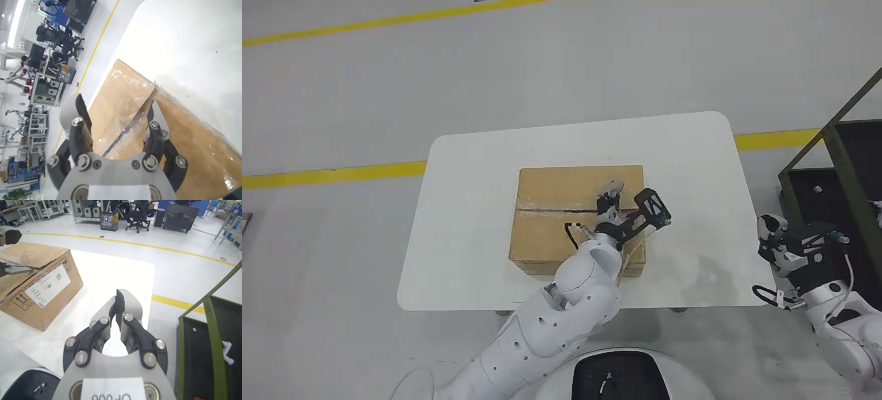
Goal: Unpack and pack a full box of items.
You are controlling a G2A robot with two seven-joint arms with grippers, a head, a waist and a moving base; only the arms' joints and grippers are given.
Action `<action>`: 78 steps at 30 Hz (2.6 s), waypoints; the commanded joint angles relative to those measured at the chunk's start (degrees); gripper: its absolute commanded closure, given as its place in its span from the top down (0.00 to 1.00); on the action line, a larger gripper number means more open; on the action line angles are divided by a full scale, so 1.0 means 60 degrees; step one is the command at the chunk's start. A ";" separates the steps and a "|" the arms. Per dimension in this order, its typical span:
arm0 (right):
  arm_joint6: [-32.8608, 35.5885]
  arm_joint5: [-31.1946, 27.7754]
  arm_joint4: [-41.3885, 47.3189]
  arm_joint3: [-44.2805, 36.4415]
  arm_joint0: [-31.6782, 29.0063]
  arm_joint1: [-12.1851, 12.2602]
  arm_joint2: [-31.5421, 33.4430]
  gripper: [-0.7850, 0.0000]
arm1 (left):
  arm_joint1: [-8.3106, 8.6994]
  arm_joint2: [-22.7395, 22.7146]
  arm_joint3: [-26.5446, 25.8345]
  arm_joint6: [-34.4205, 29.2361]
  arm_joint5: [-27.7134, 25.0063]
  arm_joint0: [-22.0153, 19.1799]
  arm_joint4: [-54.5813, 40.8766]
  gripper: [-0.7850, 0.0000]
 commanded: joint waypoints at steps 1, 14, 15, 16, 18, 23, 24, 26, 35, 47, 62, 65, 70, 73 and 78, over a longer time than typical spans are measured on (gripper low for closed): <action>0.0002 -0.0016 -0.0006 0.0007 0.0005 -0.0009 0.0010 0.00 | -0.0035 -0.0038 -0.0047 -0.0004 -0.0039 0.0069 0.0165 0.53; 0.0042 -0.0050 -0.0040 0.0023 0.0060 -0.0073 -0.0016 0.00 | -0.0179 -0.0565 -0.0357 -0.0077 -0.0311 0.0631 0.0724 0.00; 0.0045 -0.0042 -0.0039 0.0025 0.0061 -0.0079 -0.0021 0.00 | -0.0186 -0.0613 -0.0354 -0.0069 -0.0352 0.0667 0.0761 0.00; 0.0044 -0.0040 -0.0045 0.0026 0.0061 -0.0084 -0.0024 0.00 | -0.0193 -0.0662 -0.0378 -0.0062 -0.0382 0.0705 0.0790 0.00; 0.0032 -0.0045 -0.0055 0.0035 0.0054 -0.0093 -0.0019 0.00 | -0.0202 -0.0766 -0.0514 -0.0081 -0.0456 0.0804 0.0835 0.00; 0.0014 -0.0065 -0.0080 0.0042 0.0042 -0.0116 -0.0015 0.00 | -0.0229 -0.0973 -0.0834 -0.0042 -0.0607 0.1062 0.0978 0.00; 0.0015 -0.0074 -0.0096 0.0032 0.0043 -0.0121 -0.0026 0.00 | -0.0238 -0.1014 -0.0856 -0.0006 -0.0601 0.1107 0.0993 0.00; 0.0014 -0.0074 -0.0097 0.0012 0.0044 -0.0132 -0.0040 0.00 | -0.0260 -0.1116 -0.0915 0.0082 -0.0530 0.1175 0.1011 0.00; 0.0058 -0.0143 -0.0110 0.0000 0.0058 -0.0161 0.0019 0.00 | -0.0177 -0.2457 -0.1659 0.0277 -0.0426 0.1436 0.1018 0.00; 0.0279 -0.0345 -0.0247 -0.0093 0.0360 -0.0195 -0.0101 0.00 | 0.0267 -0.5855 -0.3584 0.0733 -0.0983 0.2499 0.1084 0.00; 0.0545 -0.0463 -0.0447 -0.0077 0.0626 -0.0237 -0.0283 0.00 | 0.0495 -0.8893 -0.3300 0.1201 -0.0376 0.2331 0.1190 0.00; 0.0590 -0.0465 -0.0475 -0.0070 0.0650 -0.0246 -0.0310 0.00 | 0.0506 -0.9108 -0.3012 0.1230 -0.0246 0.2261 0.1147 0.00; 0.0672 -0.0462 -0.0502 -0.0046 0.0706 -0.0260 -0.0344 0.00 | 0.0518 -0.9363 -0.2647 0.1197 -0.0083 0.2287 0.1091 0.00; 0.0731 -0.0451 -0.0531 -0.0027 0.0757 -0.0270 -0.0392 0.00 | 0.0521 -0.9447 -0.2487 0.1188 -0.0035 0.2351 0.1030 0.00; 0.0820 -0.0450 -0.0587 -0.0023 0.0820 -0.0285 -0.0464 0.00 | 0.0524 -0.9640 -0.2195 0.1125 0.0175 0.2442 0.0929 0.60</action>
